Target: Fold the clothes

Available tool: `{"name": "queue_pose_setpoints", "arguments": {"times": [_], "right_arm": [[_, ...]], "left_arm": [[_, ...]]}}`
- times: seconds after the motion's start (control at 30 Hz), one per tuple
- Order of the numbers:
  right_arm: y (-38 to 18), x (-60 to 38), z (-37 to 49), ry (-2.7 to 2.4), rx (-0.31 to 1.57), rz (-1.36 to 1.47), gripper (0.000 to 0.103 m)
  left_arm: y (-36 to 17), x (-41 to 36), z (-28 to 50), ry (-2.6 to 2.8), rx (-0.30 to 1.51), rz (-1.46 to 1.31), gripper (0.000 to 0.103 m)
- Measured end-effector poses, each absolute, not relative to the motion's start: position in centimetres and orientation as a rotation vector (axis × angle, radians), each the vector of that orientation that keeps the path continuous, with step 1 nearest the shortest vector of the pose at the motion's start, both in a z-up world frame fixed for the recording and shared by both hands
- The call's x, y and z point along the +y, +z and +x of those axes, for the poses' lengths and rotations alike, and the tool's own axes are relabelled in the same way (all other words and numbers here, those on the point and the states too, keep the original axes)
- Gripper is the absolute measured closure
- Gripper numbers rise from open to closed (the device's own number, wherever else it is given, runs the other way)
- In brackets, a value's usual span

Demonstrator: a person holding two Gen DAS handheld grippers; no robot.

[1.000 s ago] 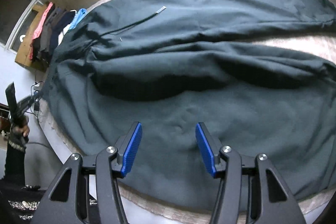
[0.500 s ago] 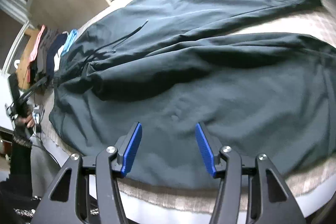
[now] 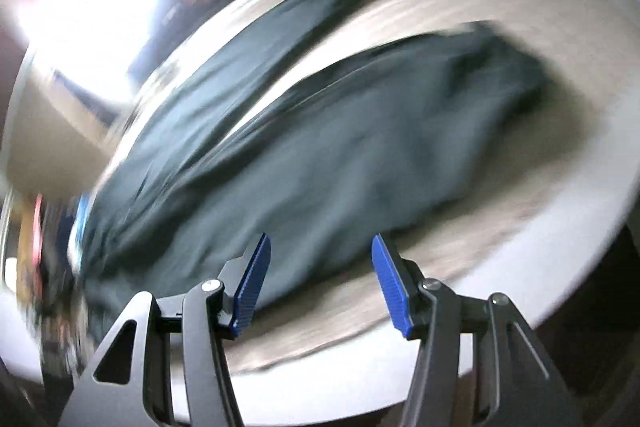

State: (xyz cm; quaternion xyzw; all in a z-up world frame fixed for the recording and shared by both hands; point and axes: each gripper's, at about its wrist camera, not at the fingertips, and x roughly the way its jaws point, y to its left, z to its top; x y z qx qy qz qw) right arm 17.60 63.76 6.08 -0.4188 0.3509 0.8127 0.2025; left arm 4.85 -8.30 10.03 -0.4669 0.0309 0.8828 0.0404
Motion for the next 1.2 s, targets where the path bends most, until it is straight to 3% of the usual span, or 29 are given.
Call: {"name": "queue_pose_setpoints", "arguments": {"times": [0.37, 0.67, 0.87, 0.9, 0.93, 0.97, 1.1, 1.2], "right_arm": [[1.4, 77.9, 20.9, 2.016, 1.228, -0.901, 0.051], [-1.4, 81.8, 21.9, 2.056, 1.664, -0.646, 0.049], [-1.7, 83.1, 19.3, 2.078, 1.578, -0.733, 0.050], [-1.6, 82.9, 18.5, 2.092, 1.546, -0.757, 0.054], [-1.2, 82.6, 17.6, 2.108, 1.496, -0.795, 0.084], [-0.5, 82.0, 17.0, 2.135, 1.421, -0.827, 0.099], [6.0, 78.0, 16.7, 2.272, 0.913, -0.758, 0.099], [4.8, 79.1, 15.3, 2.231, 0.922, -0.863, 0.099]], "left_arm": [[9.7, -10.5, 16.6, 2.702, -0.312, -1.577, 0.070], [10.0, -8.5, 18.8, 2.727, -0.351, -1.592, 0.070], [9.5, -7.7, 18.5, 2.725, -0.340, -1.631, 0.070], [9.3, -7.5, 18.3, 2.717, -0.347, -1.633, 0.070], [9.1, -7.4, 18.2, 2.716, -0.336, -1.645, 0.070], [8.9, -7.2, 18.0, 2.714, -0.325, -1.657, 0.070], [8.6, -7.0, 18.3, 2.713, -0.334, -1.666, 0.070], [8.0, -7.2, 18.9, 2.709, -0.363, -1.684, 0.070]]}}
